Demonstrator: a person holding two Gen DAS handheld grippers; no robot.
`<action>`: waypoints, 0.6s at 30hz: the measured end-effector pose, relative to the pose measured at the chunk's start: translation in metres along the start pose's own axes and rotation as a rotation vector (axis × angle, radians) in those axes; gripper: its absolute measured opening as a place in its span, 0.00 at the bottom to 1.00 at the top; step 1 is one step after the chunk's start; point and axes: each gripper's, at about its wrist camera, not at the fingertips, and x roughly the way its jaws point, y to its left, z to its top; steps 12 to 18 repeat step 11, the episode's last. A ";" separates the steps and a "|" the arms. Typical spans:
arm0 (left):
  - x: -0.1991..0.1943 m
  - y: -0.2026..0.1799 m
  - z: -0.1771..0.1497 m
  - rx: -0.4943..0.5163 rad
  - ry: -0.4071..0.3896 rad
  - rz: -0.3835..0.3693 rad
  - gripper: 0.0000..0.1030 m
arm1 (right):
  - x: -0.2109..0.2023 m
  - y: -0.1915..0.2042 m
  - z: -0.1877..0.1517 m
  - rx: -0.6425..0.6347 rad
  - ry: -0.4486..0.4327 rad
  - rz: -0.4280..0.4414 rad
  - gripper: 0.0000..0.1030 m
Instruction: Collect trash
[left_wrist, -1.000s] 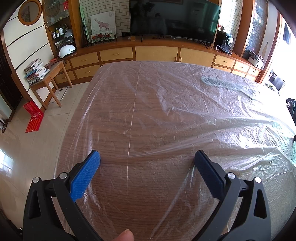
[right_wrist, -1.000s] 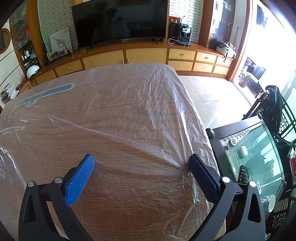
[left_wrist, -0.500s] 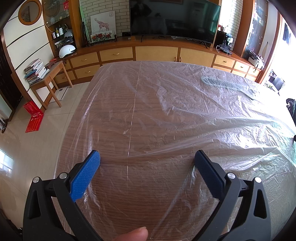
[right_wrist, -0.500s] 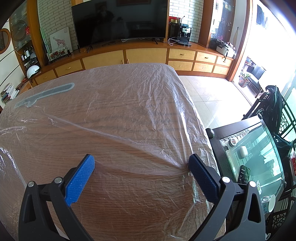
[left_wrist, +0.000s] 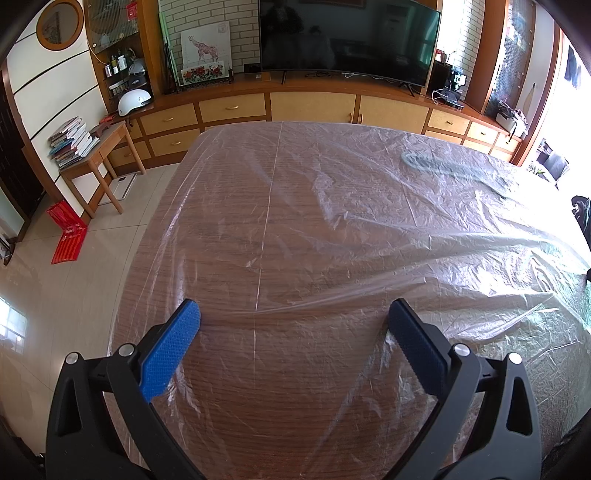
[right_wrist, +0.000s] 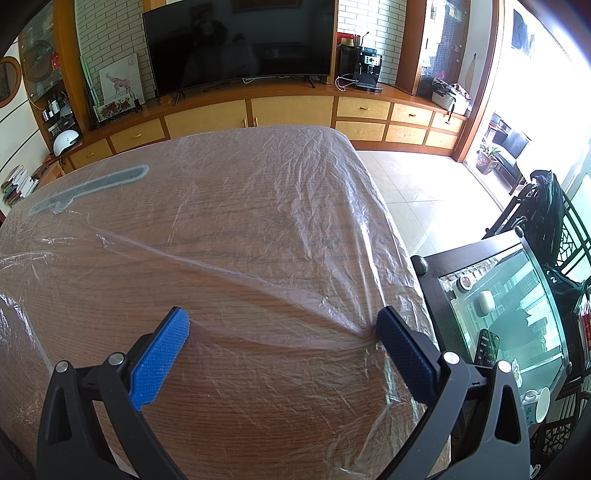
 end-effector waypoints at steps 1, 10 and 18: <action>0.000 0.001 0.000 0.000 0.000 0.000 0.99 | 0.000 0.000 0.000 0.000 0.000 0.000 0.96; 0.000 0.001 0.000 0.000 0.000 0.000 0.99 | 0.000 0.000 0.000 0.000 0.000 0.000 0.96; 0.000 0.001 0.000 0.000 0.000 0.000 0.99 | 0.000 0.000 0.000 0.000 0.000 0.000 0.97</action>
